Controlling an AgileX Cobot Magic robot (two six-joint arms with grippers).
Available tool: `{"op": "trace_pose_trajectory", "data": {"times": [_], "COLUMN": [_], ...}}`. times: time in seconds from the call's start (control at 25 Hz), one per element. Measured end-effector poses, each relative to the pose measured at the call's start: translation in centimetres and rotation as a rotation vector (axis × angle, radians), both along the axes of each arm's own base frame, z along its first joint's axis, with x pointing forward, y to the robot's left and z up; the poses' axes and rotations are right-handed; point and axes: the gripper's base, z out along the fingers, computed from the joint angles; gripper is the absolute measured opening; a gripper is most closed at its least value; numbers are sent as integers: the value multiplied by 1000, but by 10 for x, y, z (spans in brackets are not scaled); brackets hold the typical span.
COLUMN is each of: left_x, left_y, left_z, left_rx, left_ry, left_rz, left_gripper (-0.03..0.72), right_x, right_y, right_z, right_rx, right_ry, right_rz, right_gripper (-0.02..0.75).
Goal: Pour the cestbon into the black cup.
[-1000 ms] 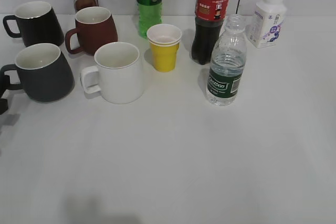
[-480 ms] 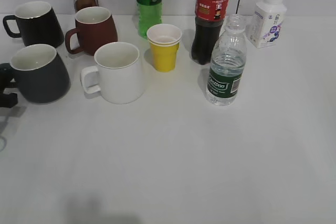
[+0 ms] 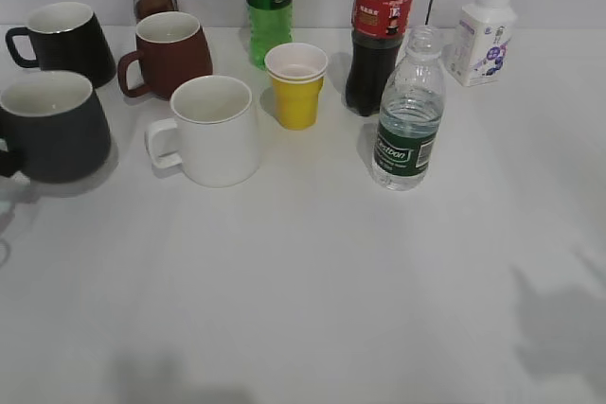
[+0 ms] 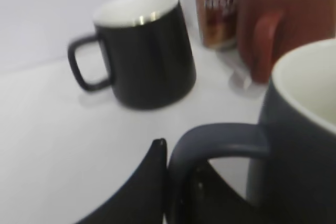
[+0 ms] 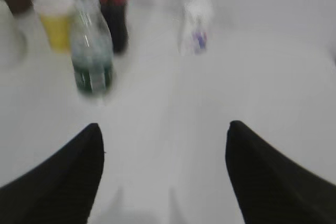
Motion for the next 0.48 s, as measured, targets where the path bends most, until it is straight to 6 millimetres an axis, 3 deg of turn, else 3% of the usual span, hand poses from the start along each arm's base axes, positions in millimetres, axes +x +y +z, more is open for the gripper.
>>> {"op": "trace_pose_trajectory", "data": {"times": [0.08, 0.28, 0.48], "left_x": [-1, -5, -10], "left_y": [0, -1, -3], "left_z": [10, 27, 30], "left_rx": [5, 17, 23], "left_ry": [-35, -94, -96], "left_rz": [0, -4, -13], "left_gripper": [41, 41, 41], "right_x": [24, 75, 99], "right_y": [5, 11, 23], "right_z": [2, -13, -30], "right_rx": [36, 96, 141], "right_ry": [-52, -14, 53], "right_rz": [21, 7, 54], "right_gripper": [540, 498, 483]}}
